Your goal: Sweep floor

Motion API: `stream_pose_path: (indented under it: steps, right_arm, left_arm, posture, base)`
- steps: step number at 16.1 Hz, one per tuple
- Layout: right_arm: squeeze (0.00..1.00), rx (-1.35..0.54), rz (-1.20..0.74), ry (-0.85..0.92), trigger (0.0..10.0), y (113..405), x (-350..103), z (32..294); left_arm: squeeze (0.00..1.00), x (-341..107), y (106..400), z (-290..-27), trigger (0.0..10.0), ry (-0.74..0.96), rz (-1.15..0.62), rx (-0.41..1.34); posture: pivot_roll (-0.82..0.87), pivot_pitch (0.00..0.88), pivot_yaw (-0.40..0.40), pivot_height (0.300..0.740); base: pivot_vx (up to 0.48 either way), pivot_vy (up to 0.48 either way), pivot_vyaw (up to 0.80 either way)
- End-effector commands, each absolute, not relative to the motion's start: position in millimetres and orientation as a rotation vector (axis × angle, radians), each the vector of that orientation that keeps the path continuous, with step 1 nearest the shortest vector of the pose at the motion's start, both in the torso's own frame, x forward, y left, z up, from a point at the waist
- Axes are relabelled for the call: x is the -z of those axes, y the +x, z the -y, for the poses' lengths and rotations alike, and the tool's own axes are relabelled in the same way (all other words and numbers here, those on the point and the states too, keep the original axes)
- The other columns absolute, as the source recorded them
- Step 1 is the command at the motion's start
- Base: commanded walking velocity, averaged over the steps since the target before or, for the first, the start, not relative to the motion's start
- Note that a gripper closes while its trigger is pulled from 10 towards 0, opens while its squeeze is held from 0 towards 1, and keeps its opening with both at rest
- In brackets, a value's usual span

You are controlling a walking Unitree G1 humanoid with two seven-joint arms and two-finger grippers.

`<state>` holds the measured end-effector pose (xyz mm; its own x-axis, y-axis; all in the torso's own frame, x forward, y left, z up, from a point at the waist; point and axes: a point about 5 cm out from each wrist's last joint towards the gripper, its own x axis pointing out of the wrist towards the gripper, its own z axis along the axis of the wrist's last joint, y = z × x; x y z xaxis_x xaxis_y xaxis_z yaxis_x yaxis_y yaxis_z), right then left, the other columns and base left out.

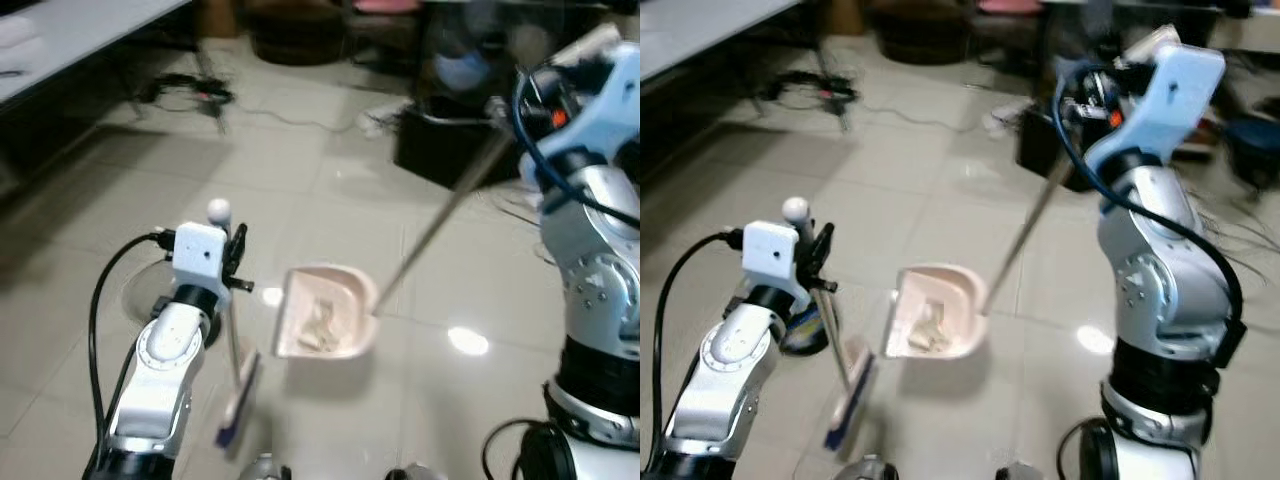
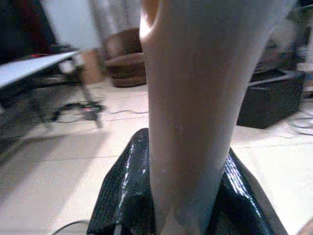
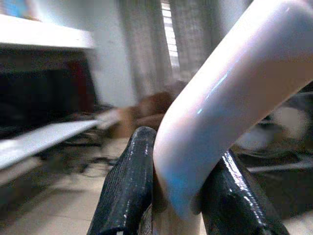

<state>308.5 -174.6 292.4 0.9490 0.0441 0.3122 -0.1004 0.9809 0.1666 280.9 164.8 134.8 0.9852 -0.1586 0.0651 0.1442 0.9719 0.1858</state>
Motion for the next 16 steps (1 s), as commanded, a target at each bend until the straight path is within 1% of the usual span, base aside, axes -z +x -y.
stream_pose_path:
  steps: [1, 4, 6, 13, 14, 16]
  right_arm:
    - [0.00, -0.097, 0.359, 0.238, 10.0, 309.2, -304.0, 170.4]
    - [0.00, -0.077, 0.374, 0.290, 10.0, 312.4, -308.3, 172.9]
    - [0.00, -0.048, 0.385, 0.325, 10.0, 314.8, -310.2, 175.7]
    - [0.00, -0.058, 0.391, 0.301, 10.0, 317.0, -312.7, 171.4]
    - [0.00, -0.061, 0.387, 0.292, 10.0, 317.6, -312.7, 170.2]
    - [0.00, -0.062, 0.386, 0.287, 10.0, 318.8, -312.7, 169.5]
  left_arm:
    - [0.00, -146.5, 279.2, -171.8, 10.0, 0.221, 0.140, 0.119]
    - [0.00, -147.3, 278.7, -173.1, 10.0, 0.224, 0.144, 0.111]
    - [0.00, -147.2, 278.5, -174.0, 10.0, 0.225, 0.144, 0.109]
    - [0.00, -145.5, 278.2, -177.1, 10.0, 0.226, 0.137, 0.084]
    - [0.00, -145.4, 278.1, -177.5, 10.0, 0.226, 0.137, 0.081]
    - [0.00, -145.4, 278.1, -177.4, 10.0, 0.224, 0.138, 0.079]
  posture:
    - [-0.02, 0.052, 0.069, 0.740]
    - [-0.01, 0.053, 0.067, 0.740]
    - [-0.01, 0.052, 0.065, 0.740]
    - [-0.01, 0.054, 0.064, 0.740]
    - [0.00, 0.053, 0.062, 0.740]
    - [0.00, 0.051, 0.060, 0.740]
  base:
    - [0.341, 0.000, 0.80]
    - [0.358, 0.000, 0.80]
    - [0.360, 0.000, 0.00]
    - [0.390, 0.000, 0.00]
    - [0.401, 0.000, 0.41]
    - [0.409, 0.000, 0.80]
